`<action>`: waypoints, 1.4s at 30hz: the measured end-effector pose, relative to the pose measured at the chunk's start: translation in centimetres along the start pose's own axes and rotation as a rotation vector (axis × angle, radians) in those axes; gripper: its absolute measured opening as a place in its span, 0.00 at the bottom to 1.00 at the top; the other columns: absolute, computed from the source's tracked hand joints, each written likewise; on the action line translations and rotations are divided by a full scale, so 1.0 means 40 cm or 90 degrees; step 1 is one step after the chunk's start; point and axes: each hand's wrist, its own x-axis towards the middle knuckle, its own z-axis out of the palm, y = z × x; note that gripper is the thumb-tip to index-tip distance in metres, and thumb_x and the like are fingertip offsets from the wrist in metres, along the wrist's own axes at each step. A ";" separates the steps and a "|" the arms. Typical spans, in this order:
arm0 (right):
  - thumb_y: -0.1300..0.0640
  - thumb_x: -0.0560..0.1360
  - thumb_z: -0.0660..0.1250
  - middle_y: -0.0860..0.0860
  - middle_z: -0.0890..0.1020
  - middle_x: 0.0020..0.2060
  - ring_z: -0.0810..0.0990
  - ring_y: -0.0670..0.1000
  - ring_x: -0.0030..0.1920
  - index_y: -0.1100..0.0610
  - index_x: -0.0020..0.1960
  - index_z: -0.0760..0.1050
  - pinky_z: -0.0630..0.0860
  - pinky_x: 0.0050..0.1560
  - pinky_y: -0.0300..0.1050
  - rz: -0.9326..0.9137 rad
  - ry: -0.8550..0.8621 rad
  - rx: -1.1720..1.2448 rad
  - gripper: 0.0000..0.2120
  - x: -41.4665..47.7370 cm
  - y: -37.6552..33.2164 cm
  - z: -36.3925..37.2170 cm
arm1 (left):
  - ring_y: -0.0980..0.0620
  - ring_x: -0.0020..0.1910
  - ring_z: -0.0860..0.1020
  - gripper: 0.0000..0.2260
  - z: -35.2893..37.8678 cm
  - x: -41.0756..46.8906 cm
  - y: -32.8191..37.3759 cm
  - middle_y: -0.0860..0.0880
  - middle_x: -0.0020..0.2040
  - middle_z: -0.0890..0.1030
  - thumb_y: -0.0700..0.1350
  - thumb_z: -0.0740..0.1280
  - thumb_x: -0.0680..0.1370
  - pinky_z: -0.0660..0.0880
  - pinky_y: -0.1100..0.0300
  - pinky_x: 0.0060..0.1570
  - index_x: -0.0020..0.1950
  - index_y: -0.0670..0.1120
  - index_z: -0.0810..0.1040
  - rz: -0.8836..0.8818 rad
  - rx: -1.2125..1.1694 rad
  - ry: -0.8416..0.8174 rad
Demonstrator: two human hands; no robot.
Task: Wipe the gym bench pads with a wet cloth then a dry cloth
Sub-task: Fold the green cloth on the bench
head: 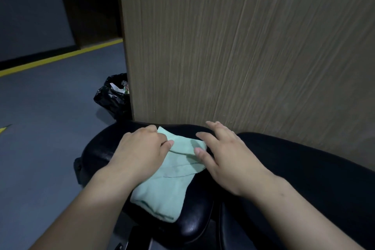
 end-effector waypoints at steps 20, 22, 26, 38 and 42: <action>0.44 0.73 0.71 0.45 0.73 0.49 0.70 0.47 0.55 0.49 0.48 0.71 0.71 0.55 0.44 0.084 0.000 0.104 0.12 0.078 -0.023 0.051 | 0.55 0.52 0.70 0.06 -0.017 0.053 -0.048 0.58 0.47 0.71 0.52 0.69 0.69 0.73 0.54 0.53 0.41 0.54 0.74 -0.033 -0.151 -0.124; 0.48 0.74 0.71 0.44 0.74 0.43 0.71 0.46 0.48 0.50 0.46 0.69 0.70 0.44 0.40 0.066 0.028 0.110 0.11 0.059 -0.036 0.049 | 0.56 0.46 0.72 0.06 -0.023 0.044 -0.044 0.57 0.44 0.73 0.49 0.69 0.68 0.73 0.57 0.45 0.38 0.52 0.72 -0.021 -0.185 -0.106; 0.53 0.74 0.70 0.43 0.77 0.41 0.76 0.43 0.42 0.48 0.52 0.69 0.71 0.38 0.34 0.070 0.052 0.161 0.12 0.013 -0.049 0.040 | 0.53 0.35 0.75 0.05 -0.048 0.014 -0.031 0.53 0.37 0.77 0.45 0.69 0.67 0.70 0.58 0.30 0.37 0.51 0.73 -0.021 -0.230 -0.097; 0.56 0.73 0.73 0.50 0.82 0.33 0.75 0.42 0.30 0.50 0.40 0.80 0.73 0.30 0.37 0.140 0.140 0.487 0.04 -0.176 -0.029 -0.082 | 0.59 0.30 0.75 0.03 -0.146 -0.076 0.066 0.49 0.35 0.82 0.41 0.72 0.71 0.71 0.63 0.30 0.39 0.49 0.82 0.042 -0.452 -0.099; 0.57 0.74 0.72 0.49 0.81 0.33 0.75 0.42 0.32 0.50 0.41 0.80 0.72 0.32 0.36 0.129 0.182 0.500 0.04 -0.245 -0.002 -0.114 | 0.59 0.29 0.75 0.04 -0.157 -0.099 0.138 0.50 0.34 0.82 0.41 0.72 0.72 0.70 0.65 0.28 0.40 0.50 0.82 0.073 -0.473 -0.064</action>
